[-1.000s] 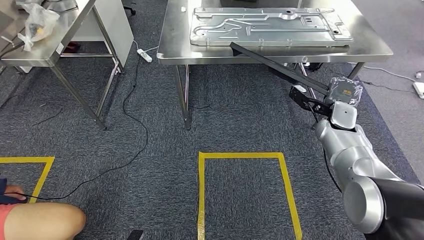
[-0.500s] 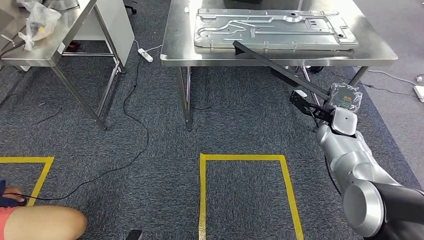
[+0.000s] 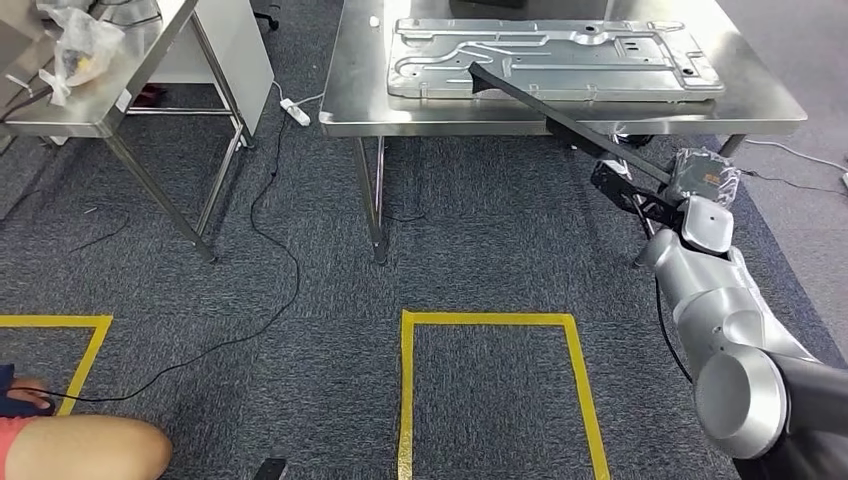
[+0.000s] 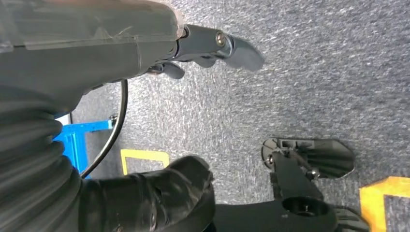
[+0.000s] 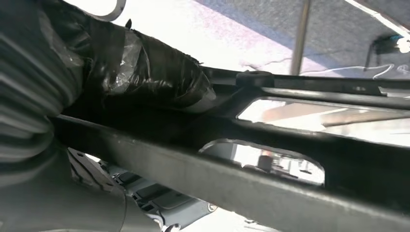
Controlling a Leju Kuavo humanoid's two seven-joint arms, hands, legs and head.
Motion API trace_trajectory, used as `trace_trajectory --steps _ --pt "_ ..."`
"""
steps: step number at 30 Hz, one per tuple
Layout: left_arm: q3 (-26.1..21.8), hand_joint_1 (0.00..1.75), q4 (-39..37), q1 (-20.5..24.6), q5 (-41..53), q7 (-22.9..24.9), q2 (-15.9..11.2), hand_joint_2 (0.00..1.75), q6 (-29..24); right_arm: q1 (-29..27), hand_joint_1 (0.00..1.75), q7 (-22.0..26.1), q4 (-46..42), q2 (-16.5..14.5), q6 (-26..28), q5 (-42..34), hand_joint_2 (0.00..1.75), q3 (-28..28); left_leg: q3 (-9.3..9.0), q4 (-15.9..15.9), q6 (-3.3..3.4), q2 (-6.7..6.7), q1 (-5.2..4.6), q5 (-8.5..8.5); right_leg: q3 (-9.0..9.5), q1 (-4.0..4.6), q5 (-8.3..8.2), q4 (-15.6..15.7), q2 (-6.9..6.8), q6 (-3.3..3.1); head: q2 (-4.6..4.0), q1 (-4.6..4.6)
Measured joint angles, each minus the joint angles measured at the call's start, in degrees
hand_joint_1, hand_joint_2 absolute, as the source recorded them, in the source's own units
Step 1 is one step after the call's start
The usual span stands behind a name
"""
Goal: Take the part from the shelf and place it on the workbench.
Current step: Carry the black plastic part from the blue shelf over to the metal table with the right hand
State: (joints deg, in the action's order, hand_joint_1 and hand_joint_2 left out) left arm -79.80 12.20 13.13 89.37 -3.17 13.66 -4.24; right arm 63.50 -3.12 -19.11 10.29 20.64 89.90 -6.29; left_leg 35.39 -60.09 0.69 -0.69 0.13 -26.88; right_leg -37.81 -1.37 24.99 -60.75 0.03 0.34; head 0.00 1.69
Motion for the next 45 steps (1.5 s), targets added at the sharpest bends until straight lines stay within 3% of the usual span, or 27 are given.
trace_trajectory --steps 2,4,6,7,10,12,14,16,19,20,21,22,24,26,28,31,33,35,36,37,39,41,42,45 --pt "0.0 0.0 0.0 0.01 0.0 0.02 -0.02 1.75 0.0 1.11 1.75 -0.2 -0.33 -0.01 -0.43 0.0 1.75 -0.01 1.7 -3.83 -0.6 0.2 0.1 -2.25 0.21 -0.2 -0.01 0.22 -0.12 -0.56 0.0 0.01" --pt "0.0 0.0 0.0 0.0 0.0 0.01 -0.02 1.75 0.02 2.11 1.75 -0.36 -0.45 -0.02 -0.69 -0.02 1.75 -0.05 4.99 -10.74 -0.99 0.31 0.27 -5.1 0.34 -0.14 0.1 0.23 -0.18 -0.92 0.0 0.01" --pt "0.0 0.0 0.0 -0.1 0.02 0.0 -0.02 1.75 0.11 2.61 1.75 -0.49 -0.47 -0.02 -0.77 -0.04 1.75 -0.22 7.15 -14.58 -1.09 0.33 0.42 -5.43 0.57 -0.05 0.22 0.23 -0.17 -1.07 0.0 0.01" --pt "0.0 0.0 0.0 -0.15 0.03 0.0 -0.02 1.75 0.16 2.68 1.75 -0.52 -0.49 -0.02 -0.75 -0.04 1.75 -0.32 6.97 -13.82 -1.02 0.33 0.45 -4.26 0.73 -0.03 0.28 0.23 -0.14 -1.08 0.0 0.01" --pt "0.0 0.0 0.0 -0.05 0.08 0.0 -0.03 1.75 0.21 2.67 1.75 -0.61 -0.51 -0.01 -0.63 -0.01 1.75 -0.42 2.36 -3.46 -0.22 0.35 0.28 0.89 1.22 0.09 0.52 0.23 -0.02 -0.74 0.0 0.0" --pt "0.0 0.0 0.0 0.09 0.09 0.0 -0.03 1.75 0.2 2.58 1.75 -0.73 -0.51 0.0 -0.58 0.0 1.75 -0.42 0.58 0.42 0.22 0.36 0.0 1.65 1.23 0.21 0.48 0.4 0.0 -0.22 0.0 -0.01" --pt "0.0 0.0 0.0 0.06 0.09 0.01 -0.03 1.75 0.18 2.39 1.75 -0.82 -0.51 0.0 -0.52 0.0 1.75 -0.42 0.28 1.01 0.56 0.38 -0.03 1.76 1.25 0.21 0.33 0.69 0.0 0.44 0.0 0.0" --pt "0.0 0.0 0.0 0.04 0.09 0.02 -0.03 1.75 0.11 2.16 1.75 -0.85 -0.5 0.01 -0.46 0.0 1.75 -0.42 -0.15 1.86 1.2 0.46 0.17 2.26 0.79 0.11 1.33 -0.49 -0.02 0.95 0.0 -0.02" --pt "0.0 0.0 0.0 0.14 0.07 0.03 -0.02 1.75 0.04 1.67 1.75 -0.78 -0.4 0.07 -0.4 0.0 1.75 -0.42 -0.39 2.34 1.77 0.41 0.23 2.55 -3.38 0.06 6.0 -9.59 0.0 1.35 0.0 -0.04" --pt "0.0 0.0 0.0 0.09 0.04 0.04 -0.02 1.75 0.05 1.28 1.75 -0.78 -0.35 0.07 -0.33 0.0 1.75 -0.42 -0.39 2.27 1.83 0.32 0.22 2.51 -4.94 0.06 6.99 -12.76 0.0 1.47 0.0 -0.04" --pt "0.0 0.0 0.0 0.02 0.02 0.05 -0.02 1.75 0.06 0.86 1.75 -0.81 -0.31 0.07 -0.25 0.0 1.75 -0.42 -0.39 2.15 1.85 0.24 0.21 2.42 -5.73 0.04 6.94 -14.17 -0.01 1.55 0.0 -0.03" --pt "-0.01 0.0 0.0 -0.04 0.01 0.06 -0.01 1.75 0.09 0.52 1.75 -0.85 -0.29 0.08 -0.15 0.0 1.75 -0.42 -0.4 1.96 1.82 0.17 0.21 2.29 -5.52 0.01 5.83 -13.46 -0.02 1.56 0.0 -0.03" --pt "-0.02 0.0 0.0 -0.1 0.0 0.05 0.05 1.75 0.16 0.25 1.75 -0.86 -0.31 0.09 -0.05 -0.03 1.75 -0.42 -0.41 1.43 1.54 0.15 0.22 1.84 -2.51 0.01 2.07 -6.71 -0.14 1.36 0.0 -0.03" --pt "-0.02 0.0 0.0 -0.02 0.0 0.03 0.1 1.75 0.22 0.25 1.75 -0.49 -0.28 0.13 -0.05 -0.19 1.75 -0.44 -0.23 0.87 1.07 0.33 -0.05 1.42 0.09 0.39 0.2 -1.0 -0.7 0.88 0.0 -0.03" --pt "-0.02 0.0 0.0 0.02 0.0 -0.03 0.11 1.75 0.28 0.17 1.75 0.01 -0.25 0.18 -0.07 -0.36 1.75 -0.52 -0.07 0.72 0.67 0.6 -0.3 1.29 0.52 0.75 0.28 0.04 -0.85 0.34 0.0 -0.01" --pt "-0.02 0.0 0.0 0.04 0.0 -0.1 0.09 1.75 0.39 0.03 1.75 0.21 -0.25 0.22 -0.09 -0.42 1.75 -0.78 0.24 -0.39 -0.03 0.95 -0.37 0.15 0.69 0.25 0.06 0.37 -0.1 -0.55 0.0 0.03" --pt "-0.02 0.0 0.0 0.09 0.0 -0.11 0.09 1.75 0.42 0.01 1.75 0.25 -0.27 0.22 -0.09 -0.42 1.75 -0.87 2.46 -5.51 -0.54 0.92 -0.19 -2.91 0.87 0.06 -0.05 0.56 0.33 -1.09 0.0 0.04" --pt "-0.02 0.0 0.0 0.05 0.0 -0.11 0.09 1.75 0.45 -0.04 1.75 0.18 -0.29 0.2 -0.09 -0.39 1.75 -0.9 5.95 -12.98 -0.82 0.91 0.01 -5.99 0.87 0.11 -0.05 0.54 0.8 -1.29 0.0 0.04" --pt "-0.02 0.0 0.0 0.01 0.01 -0.11 0.09 1.75 0.46 -0.09 1.75 0.0 -0.29 0.19 -0.07 -0.31 1.75 -0.91 7.06 -15.12 -0.86 0.91 0.06 -6.33 0.91 0.12 -0.03 0.52 1.02 -1.31 0.0 0.05" --pt "-0.02 0.0 0.0 -0.01 0.02 -0.1 0.09 1.75 0.47 -0.13 1.75 -0.29 -0.29 0.17 -0.05 -0.2 1.75 -0.92 7.28 -15.28 -0.81 0.91 0.07 -5.62 0.95 0.14 -0.02 0.5 1.24 -1.32 0.0 0.05" --pt "-0.02 0.0 0.0 0.04 0.06 -0.1 0.09 1.75 0.46 -0.18 1.75 -0.89 -0.31 0.16 -0.01 0.0 1.75 -0.92 4.53 -8.93 -0.33 0.77 0.03 -1.52 1.13 0.17 0.03 0.48 1.68 -1.28 0.0 0.05" --pt "-0.01 0.0 0.0 0.17 0.1 -0.1 0.04 1.75 0.41 -0.14 1.75 -1.17 -0.33 0.18 0.0 0.02 1.75 -0.92 1.05 -1.57 0.36 0.39 -0.16 1.29 1.12 0.33 0.05 0.48 1.96 -0.98 0.0 0.04" --pt "-0.01 0.0 0.0 0.22 0.11 -0.1 0.02 1.75 0.39 -0.13 1.75 -1.25 -0.34 0.22 0.03 0.02 1.75 -0.92 0.23 0.28 0.59 0.23 -0.28 1.65 1.05 0.34 0.0 0.52 2.02 -0.73 0.0 0.03" --pt "0.0 0.0 0.0 0.19 0.16 -0.09 0.01 1.75 0.37 -0.18 1.75 -1.59 -0.35 0.35 0.1 0.02 1.75 -0.92 -0.2 1.55 1.04 0.35 -0.24 1.88 0.95 0.22 -0.21 0.84 2.1 0.25 0.0 0.04"
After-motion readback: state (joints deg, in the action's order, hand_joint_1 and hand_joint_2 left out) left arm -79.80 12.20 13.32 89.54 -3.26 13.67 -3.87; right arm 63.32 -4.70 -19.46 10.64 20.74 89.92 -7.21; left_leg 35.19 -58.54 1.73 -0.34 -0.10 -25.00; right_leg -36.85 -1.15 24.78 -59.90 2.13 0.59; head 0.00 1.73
